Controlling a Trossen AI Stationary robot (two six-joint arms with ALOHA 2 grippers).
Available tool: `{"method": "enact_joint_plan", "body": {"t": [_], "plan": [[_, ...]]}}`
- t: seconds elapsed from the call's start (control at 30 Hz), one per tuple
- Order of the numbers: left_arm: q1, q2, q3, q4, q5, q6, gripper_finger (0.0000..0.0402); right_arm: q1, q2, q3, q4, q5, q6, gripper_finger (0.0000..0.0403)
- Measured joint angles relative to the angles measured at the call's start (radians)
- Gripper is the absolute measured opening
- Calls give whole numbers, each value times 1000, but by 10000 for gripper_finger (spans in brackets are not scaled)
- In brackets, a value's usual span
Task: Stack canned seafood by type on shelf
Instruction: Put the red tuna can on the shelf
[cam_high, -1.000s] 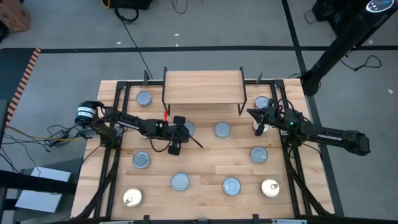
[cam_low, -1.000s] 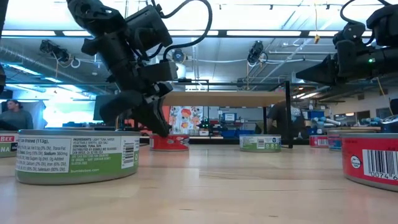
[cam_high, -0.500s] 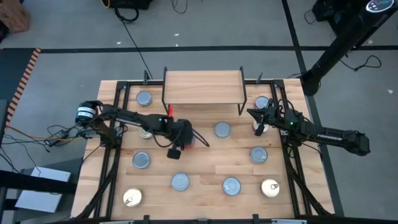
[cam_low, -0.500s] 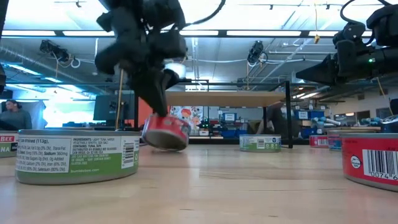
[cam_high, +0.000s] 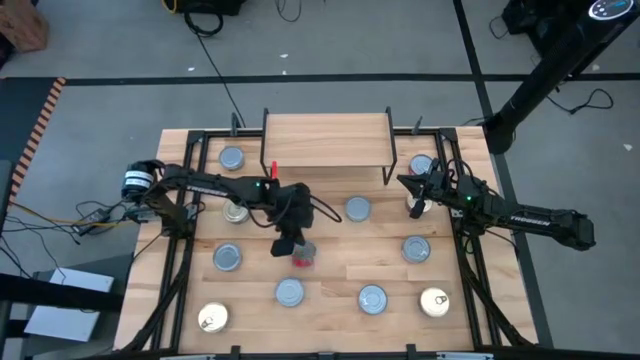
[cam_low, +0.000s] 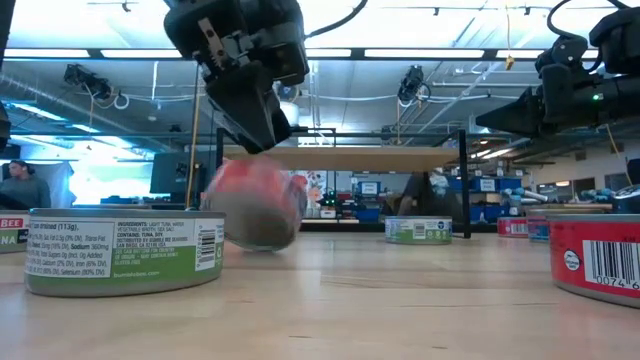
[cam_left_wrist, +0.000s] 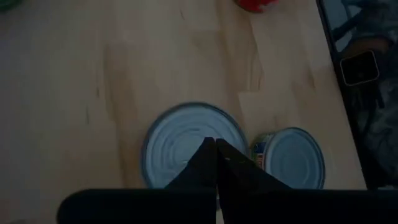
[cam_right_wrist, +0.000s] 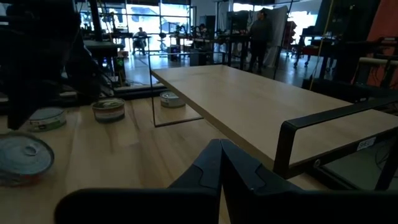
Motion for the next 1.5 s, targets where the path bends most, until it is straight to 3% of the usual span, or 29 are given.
{"method": "enact_joint_plan", "body": {"t": [0.2, 0.33, 0.57, 0.63, 0.9, 1.5], "plan": [[21, -1, -36, 11, 1, -5, 0, 0, 0, 0, 0, 0, 0, 19], [1, -9, -36, 6, 5, 92, 1, 0, 0, 0, 0, 0, 0, 19], [-138, -11, -41, -97, -232, 366, 29, 0, 0, 0, 0, 0, 0, 19], [-171, -11, -48, -98, -258, 395, 40, 0, 0, 0, 1, 0, 0, 19], [-208, -10, -48, -88, -285, 430, 68, 0, 0, 0, 4, 0, 0, 19], [-228, 51, -68, -68, -280, 632, 70, 0, 8, 0, 36, 1, 0, 19]]}}
